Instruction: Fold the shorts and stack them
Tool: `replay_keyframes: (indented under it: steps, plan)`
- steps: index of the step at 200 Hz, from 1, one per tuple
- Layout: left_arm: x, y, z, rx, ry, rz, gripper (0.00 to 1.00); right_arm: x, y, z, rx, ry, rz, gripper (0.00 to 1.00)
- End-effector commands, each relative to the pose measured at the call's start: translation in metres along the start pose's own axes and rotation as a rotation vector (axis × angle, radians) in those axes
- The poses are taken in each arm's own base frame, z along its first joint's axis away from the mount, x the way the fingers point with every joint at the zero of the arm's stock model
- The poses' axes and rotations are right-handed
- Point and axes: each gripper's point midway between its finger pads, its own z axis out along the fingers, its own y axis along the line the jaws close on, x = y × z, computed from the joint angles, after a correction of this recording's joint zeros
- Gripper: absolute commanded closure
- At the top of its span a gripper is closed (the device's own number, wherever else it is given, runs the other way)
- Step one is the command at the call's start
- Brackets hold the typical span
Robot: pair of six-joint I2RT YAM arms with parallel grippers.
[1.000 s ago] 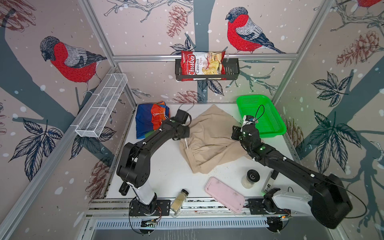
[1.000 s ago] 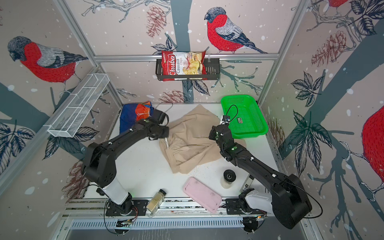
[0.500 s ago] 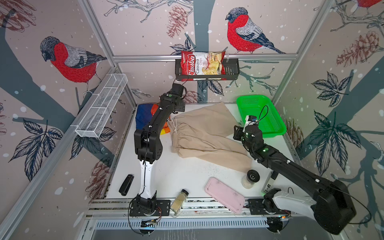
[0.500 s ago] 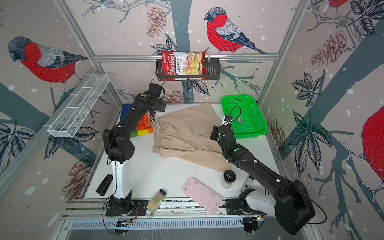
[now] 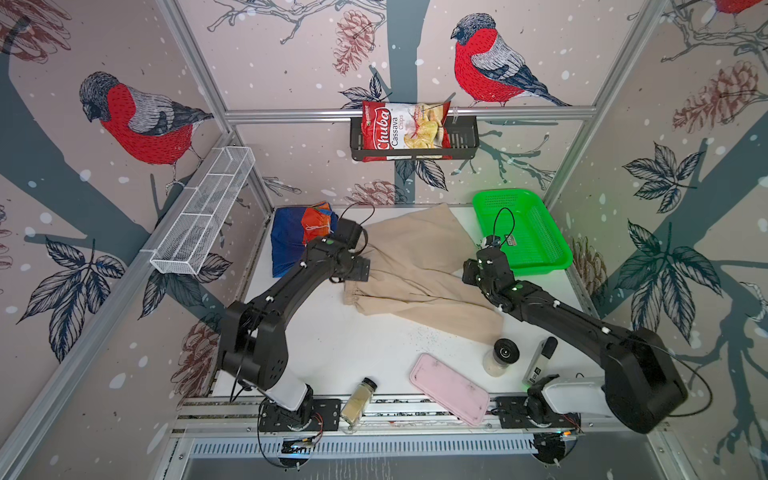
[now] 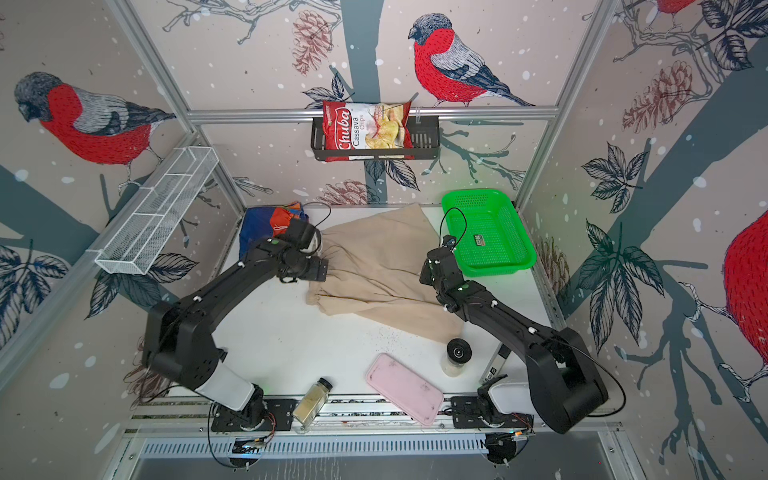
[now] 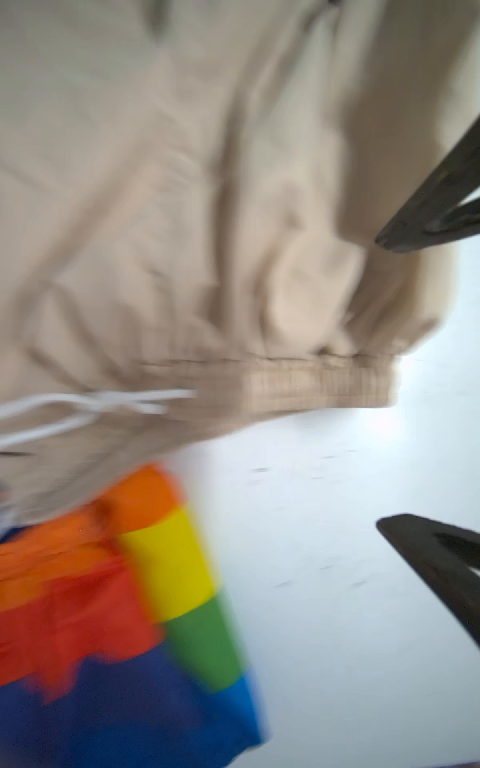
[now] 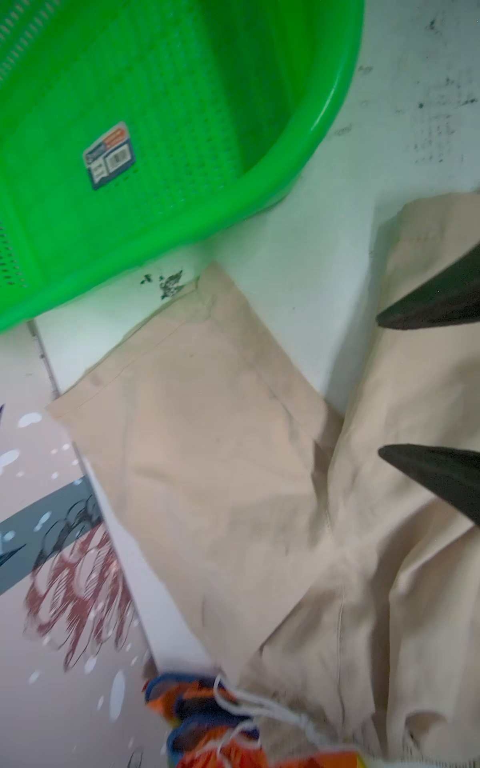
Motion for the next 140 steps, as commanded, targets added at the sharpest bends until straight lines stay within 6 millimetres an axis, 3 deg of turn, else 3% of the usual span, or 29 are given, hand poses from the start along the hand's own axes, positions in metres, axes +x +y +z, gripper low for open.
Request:
replay_keyframes:
  steps: [1, 25, 51, 77, 97, 140]
  plan:
    - [0.024, -0.023, 0.004, 0.169, -0.015, -0.069, 0.03, 0.031, -0.029, 0.015, 0.017, 0.151, 0.096, 0.46]
    - [0.051, -0.038, 0.016, 0.282, 0.019, -0.111, 0.03, 0.046, -0.054, 0.021, 0.049, 0.229, 0.159, 0.42]
    - [0.06, -0.04, 0.032, 0.289, 0.03, -0.127, 0.03, 0.044, -0.067, 0.013, 0.103, 0.222, 0.151, 0.34]
    - [0.053, -0.041, 0.044, 0.285, 0.011, -0.146, 0.03, 0.041, -0.079, 0.001, 0.151, 0.209, 0.157, 0.29]
    - [0.04, -0.049, 0.041, 0.337, -0.017, -0.161, 0.03, 0.04, -0.089, -0.008, 0.179, 0.211, 0.186, 0.24]
    - [0.034, -0.046, 0.034, 0.317, -0.033, -0.138, 0.02, 0.062, -0.104, -0.012, 0.186, 0.312, 0.224, 0.21]
